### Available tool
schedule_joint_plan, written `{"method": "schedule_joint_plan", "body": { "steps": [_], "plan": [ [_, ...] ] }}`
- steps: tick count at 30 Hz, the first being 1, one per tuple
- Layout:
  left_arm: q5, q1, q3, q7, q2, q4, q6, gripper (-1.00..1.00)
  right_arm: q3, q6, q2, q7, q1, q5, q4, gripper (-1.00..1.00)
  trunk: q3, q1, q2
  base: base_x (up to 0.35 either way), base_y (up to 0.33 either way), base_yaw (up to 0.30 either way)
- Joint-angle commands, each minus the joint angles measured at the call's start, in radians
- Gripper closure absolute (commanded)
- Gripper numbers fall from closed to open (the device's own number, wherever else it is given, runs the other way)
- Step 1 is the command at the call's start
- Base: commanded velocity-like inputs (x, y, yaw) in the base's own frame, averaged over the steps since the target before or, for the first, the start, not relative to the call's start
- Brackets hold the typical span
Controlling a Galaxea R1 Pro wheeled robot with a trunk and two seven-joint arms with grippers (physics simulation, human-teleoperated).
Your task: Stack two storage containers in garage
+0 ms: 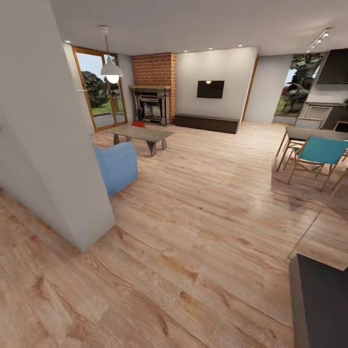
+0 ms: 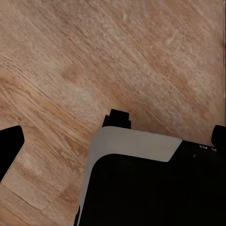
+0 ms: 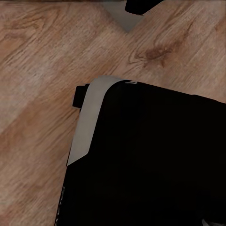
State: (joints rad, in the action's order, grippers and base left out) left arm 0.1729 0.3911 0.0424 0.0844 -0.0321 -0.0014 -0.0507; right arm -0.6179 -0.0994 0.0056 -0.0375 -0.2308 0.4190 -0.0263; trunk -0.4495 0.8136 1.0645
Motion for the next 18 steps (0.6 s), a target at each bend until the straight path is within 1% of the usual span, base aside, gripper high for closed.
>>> {"method": "schedule_joint_plan", "body": {
  "steps": [1, 4, 6, 18],
  "plan": [
    [0.005, 0.000, 0.004, 0.001, 0.000, 0.000, -0.003, -1.00, -0.008, -0.005, 0.001, -0.004, -0.001, 0.011, -0.003, -1.00, -0.001, 0.001, 0.001, 0.322, 0.000, -0.246],
    [0.005, 0.000, 0.004, 0.002, 0.000, 0.000, -0.003, -1.00, -0.008, -0.005, 0.001, -0.004, -0.002, 0.011, -0.003, -1.00, -0.001, 0.001, 0.001, 0.322, 0.000, -0.228],
    [0.005, 0.000, 0.004, 0.002, 0.000, 0.000, -0.003, -1.00, -0.008, -0.005, 0.001, -0.004, -0.001, 0.011, -0.003, -1.00, -0.001, 0.001, 0.001, 0.322, 0.000, -0.081],
    [0.005, 0.000, 0.004, 0.001, 0.000, 0.000, -0.003, -1.00, -0.008, -0.005, 0.001, -0.004, -0.001, 0.011, -0.003, -1.00, -0.001, 0.001, 0.001, 0.322, 0.000, -0.007]
  ]
}}
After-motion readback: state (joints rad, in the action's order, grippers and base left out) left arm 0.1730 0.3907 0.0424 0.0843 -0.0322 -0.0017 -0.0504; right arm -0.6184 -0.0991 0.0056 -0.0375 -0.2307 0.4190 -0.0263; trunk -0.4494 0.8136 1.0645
